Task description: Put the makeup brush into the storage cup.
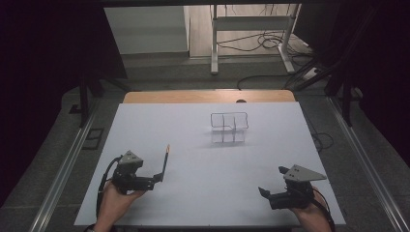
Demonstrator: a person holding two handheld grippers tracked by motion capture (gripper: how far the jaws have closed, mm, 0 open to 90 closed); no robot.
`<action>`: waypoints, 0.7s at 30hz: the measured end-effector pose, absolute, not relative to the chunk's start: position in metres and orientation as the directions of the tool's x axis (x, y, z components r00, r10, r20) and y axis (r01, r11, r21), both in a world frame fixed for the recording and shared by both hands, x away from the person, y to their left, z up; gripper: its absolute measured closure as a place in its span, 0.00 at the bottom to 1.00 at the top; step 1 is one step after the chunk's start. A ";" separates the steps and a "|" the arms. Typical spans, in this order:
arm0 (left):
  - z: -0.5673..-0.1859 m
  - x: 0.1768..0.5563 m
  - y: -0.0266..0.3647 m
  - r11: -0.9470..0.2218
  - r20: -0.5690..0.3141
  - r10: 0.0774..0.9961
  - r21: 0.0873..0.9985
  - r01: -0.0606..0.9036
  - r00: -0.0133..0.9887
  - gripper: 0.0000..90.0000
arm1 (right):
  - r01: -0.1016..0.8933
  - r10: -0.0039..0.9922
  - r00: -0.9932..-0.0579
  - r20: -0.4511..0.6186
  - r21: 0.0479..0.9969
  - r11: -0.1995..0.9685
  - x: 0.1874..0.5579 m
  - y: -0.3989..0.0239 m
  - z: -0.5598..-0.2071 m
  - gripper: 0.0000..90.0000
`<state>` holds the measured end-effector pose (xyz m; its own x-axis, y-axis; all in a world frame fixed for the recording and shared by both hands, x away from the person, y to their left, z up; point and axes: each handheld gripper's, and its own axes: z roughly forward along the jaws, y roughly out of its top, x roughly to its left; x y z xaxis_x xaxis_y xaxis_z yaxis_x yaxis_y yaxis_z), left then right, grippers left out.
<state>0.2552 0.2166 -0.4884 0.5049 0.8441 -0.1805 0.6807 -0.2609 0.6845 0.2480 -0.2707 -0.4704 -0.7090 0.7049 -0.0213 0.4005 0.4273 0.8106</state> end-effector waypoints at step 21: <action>-0.486 0.291 0.203 -0.326 -0.153 0.833 0.641 0.695 0.532 0.13 | 0.421 0.721 -0.693 -0.019 0.801 0.426 0.249 -0.271 -0.472 0.01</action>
<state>0.2905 0.2034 -0.4855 0.5317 0.8330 -0.1530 0.6948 -0.3257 0.6412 0.2493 -0.2712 -0.4723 -0.6928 0.7209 -0.0186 0.4213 0.4256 0.8008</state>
